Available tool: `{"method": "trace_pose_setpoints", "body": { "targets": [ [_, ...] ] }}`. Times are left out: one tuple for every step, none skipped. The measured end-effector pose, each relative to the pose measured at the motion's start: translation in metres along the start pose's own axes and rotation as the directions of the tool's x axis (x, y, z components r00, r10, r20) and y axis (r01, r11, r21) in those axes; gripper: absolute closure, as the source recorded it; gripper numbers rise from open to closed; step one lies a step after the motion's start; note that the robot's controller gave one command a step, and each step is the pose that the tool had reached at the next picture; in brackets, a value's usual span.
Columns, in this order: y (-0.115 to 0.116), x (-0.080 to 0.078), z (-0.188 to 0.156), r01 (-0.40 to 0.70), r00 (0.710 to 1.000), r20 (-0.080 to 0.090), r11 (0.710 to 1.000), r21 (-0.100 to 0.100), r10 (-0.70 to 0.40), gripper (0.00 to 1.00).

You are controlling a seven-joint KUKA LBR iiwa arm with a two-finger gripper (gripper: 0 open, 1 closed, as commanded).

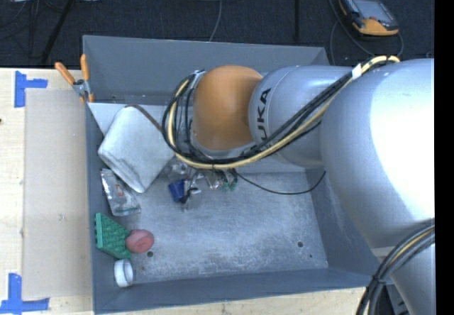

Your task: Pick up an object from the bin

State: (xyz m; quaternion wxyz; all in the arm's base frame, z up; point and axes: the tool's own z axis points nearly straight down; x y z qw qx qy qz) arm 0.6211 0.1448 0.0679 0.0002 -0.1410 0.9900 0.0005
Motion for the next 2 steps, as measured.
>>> {"method": "trace_pose_setpoints", "body": {
  "targets": [
    [0.0,-0.002,-0.061,-0.002,1.0,0.007,1.0,0.001,0.002,1.0],
    [0.0,-0.004,-0.117,-0.007,1.0,0.008,1.0,0.001,0.007,1.0]
  ]
}}
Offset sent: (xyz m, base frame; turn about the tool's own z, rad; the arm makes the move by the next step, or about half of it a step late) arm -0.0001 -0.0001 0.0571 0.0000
